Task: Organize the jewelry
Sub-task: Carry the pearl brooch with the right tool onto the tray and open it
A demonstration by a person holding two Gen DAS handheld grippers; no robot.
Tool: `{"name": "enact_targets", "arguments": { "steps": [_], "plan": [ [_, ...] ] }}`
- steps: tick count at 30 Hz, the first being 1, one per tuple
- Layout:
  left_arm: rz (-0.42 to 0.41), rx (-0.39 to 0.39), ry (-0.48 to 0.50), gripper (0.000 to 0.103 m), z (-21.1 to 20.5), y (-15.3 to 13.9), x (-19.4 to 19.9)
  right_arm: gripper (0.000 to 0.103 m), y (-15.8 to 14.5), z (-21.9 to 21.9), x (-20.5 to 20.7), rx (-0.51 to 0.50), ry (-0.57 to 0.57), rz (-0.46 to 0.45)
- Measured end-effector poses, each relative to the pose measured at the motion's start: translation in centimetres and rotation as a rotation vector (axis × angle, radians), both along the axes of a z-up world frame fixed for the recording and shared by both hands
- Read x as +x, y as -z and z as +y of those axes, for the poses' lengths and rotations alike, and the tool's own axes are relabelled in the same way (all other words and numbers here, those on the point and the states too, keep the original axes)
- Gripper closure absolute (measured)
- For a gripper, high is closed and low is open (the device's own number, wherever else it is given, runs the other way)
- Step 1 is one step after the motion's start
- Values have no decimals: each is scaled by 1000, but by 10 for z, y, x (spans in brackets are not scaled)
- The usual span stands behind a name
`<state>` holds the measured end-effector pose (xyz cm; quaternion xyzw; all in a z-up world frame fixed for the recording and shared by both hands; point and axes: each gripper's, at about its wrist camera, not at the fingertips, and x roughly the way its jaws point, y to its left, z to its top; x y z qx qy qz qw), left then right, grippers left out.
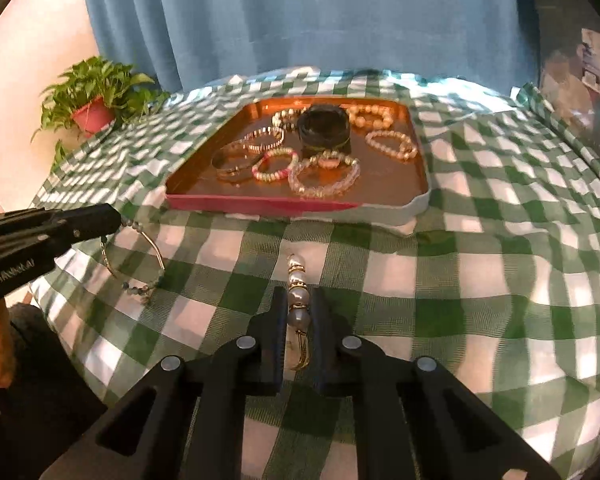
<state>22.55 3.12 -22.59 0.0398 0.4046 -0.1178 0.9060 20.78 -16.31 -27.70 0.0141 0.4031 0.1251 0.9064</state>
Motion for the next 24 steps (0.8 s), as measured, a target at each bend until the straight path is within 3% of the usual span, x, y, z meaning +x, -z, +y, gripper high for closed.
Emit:
{"name": "enact_targets", "arguments": {
  "steps": [6, 15, 19, 24],
  "plan": [
    [-35, -5, 17, 98, -14, -34, -18, 94, -22, -8, -27, 3, 7, -61],
    [-94, -13, 25, 98, -31, -74, -39, 94, -60, -37, -54, 107, 43, -117],
    [-99, -16, 8, 98, -30, -78, -33, 94, -72, -46, -52, 135, 53, -125],
    [-75, -85, -10, 98, -20, -81, -16, 94, -90, -50, -42, 149, 53, -134]
  ]
}}
